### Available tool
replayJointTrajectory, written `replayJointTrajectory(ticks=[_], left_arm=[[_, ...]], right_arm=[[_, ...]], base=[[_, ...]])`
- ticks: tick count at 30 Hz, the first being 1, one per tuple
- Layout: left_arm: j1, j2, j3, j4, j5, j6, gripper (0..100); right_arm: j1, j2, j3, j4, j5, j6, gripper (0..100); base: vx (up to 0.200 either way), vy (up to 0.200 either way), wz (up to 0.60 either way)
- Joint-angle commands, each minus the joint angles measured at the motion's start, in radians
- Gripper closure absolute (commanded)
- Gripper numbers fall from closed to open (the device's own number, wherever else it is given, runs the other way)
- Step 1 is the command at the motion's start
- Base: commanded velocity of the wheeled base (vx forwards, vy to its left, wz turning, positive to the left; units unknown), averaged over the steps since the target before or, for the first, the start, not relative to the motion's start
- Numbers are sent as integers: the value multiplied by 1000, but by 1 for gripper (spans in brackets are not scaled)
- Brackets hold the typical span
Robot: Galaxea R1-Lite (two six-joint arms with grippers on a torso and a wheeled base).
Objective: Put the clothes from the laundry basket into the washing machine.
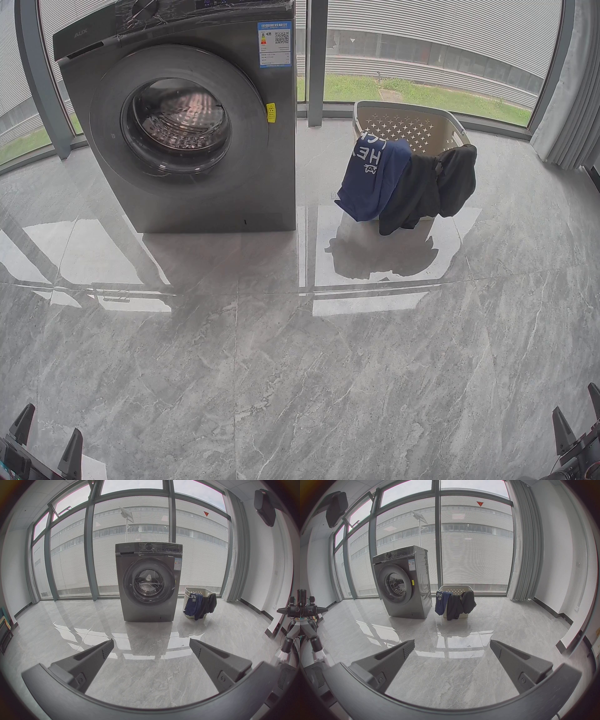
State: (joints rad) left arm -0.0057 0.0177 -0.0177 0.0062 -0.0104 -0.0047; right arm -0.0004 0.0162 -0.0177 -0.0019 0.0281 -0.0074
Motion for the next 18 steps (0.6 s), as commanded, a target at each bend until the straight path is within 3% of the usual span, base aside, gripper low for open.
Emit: replayJointTrajectory(ticks=[1,18], left_arm=[[6,-18,18,-6,10,5,0],[0,-10,15,1,0,-3,0]], right_arm=[[-1,-10,16,-1,-2,3,0],[-1,-10,16,-1,-2,3,0]], base=[[200,0,0],[200,0,0]])
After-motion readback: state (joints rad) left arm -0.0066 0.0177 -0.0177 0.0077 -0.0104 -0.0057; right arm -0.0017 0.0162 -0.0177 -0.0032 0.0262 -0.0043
